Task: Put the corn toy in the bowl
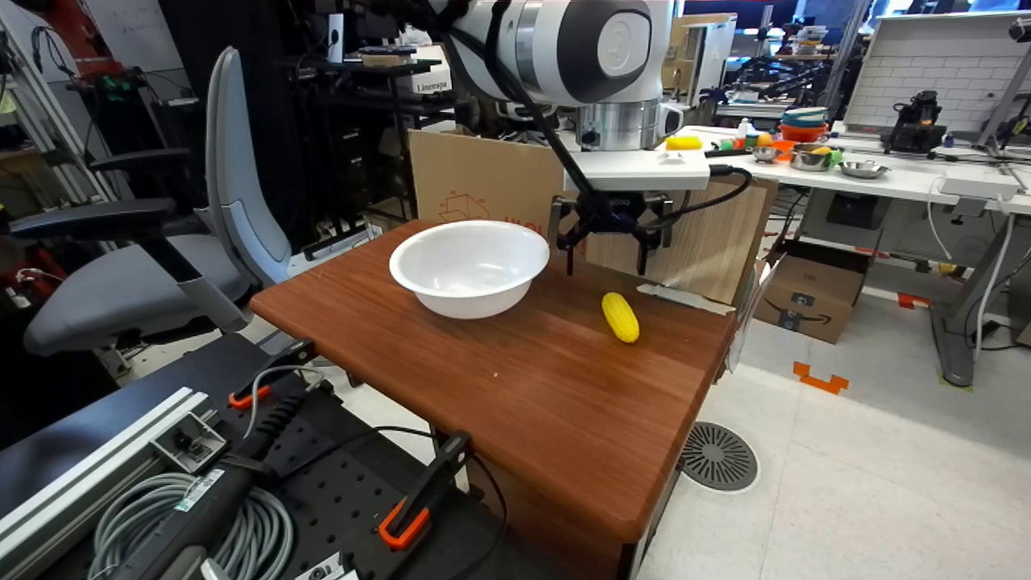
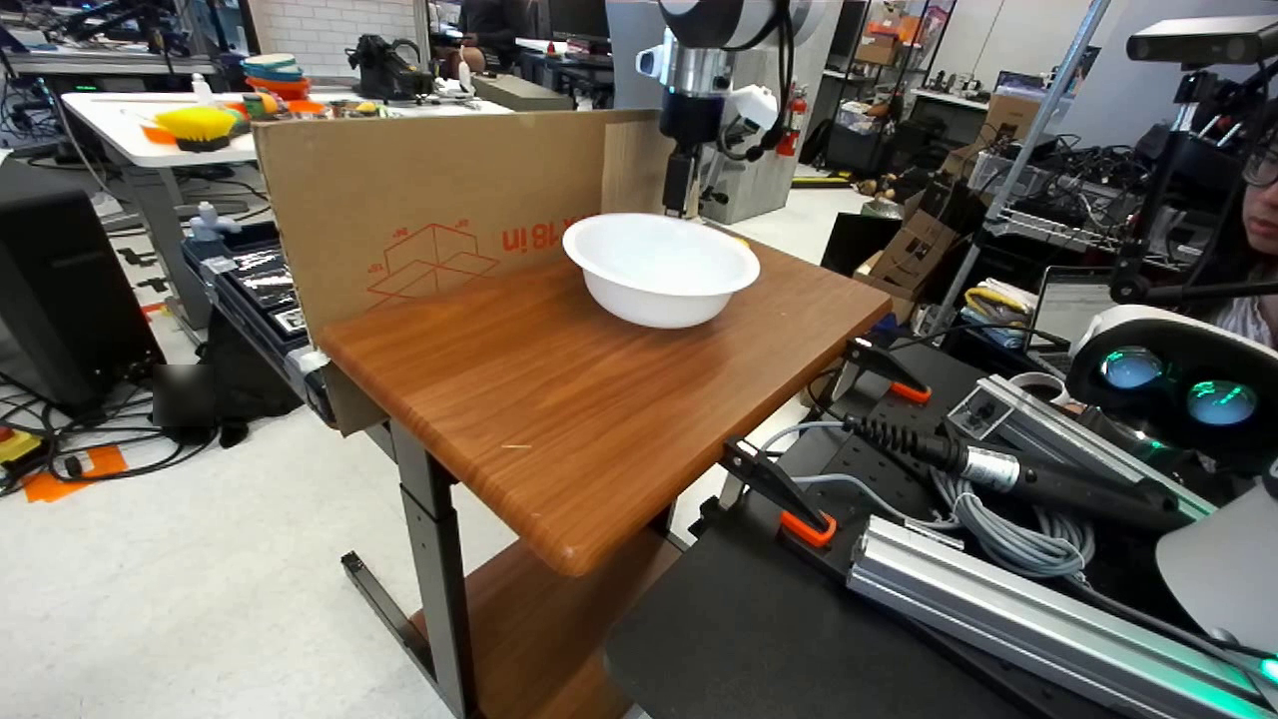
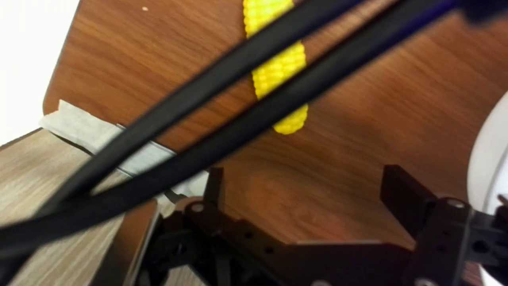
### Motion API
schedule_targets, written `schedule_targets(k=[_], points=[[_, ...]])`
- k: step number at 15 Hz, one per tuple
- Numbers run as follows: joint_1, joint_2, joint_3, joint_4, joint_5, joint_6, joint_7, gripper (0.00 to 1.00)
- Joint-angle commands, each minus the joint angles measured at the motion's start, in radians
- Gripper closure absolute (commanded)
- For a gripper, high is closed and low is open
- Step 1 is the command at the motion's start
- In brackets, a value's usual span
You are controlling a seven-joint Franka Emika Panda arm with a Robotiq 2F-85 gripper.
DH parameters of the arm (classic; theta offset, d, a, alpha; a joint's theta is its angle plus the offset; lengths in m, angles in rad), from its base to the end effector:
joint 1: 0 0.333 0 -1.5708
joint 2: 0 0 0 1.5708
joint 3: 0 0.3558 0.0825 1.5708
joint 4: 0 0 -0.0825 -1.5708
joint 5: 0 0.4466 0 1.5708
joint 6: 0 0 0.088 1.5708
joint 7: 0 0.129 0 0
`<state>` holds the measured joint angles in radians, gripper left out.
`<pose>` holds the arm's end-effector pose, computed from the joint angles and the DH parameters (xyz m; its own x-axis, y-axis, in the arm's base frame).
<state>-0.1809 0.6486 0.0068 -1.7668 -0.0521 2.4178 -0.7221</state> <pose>0.7160 -0.1273 0.1588 0.8334 0.5524 -0.0187 0.5527 -0.8330 0.0241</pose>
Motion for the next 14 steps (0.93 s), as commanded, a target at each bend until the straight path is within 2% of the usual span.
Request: schedule_targets(k=[1, 9, 10, 11, 13, 14], points=[[-0.018, -0.02, 0.009, -0.041, -0.009, 0.014, 0.004, 0.0], [-0.059, -0.03, -0.006, -0.088, -0.002, 0.004, 0.008, 0.0], [-0.061, -0.022, -0.011, -0.081, -0.003, 0.0, 0.018, 0.25], [-0.064, -0.016, -0.014, -0.077, -0.003, -0.001, 0.023, 0.26], [-0.068, -0.012, -0.017, -0.072, -0.001, -0.004, 0.034, 0.42], [-0.073, -0.019, -0.017, -0.074, 0.003, -0.001, 0.038, 0.6]])
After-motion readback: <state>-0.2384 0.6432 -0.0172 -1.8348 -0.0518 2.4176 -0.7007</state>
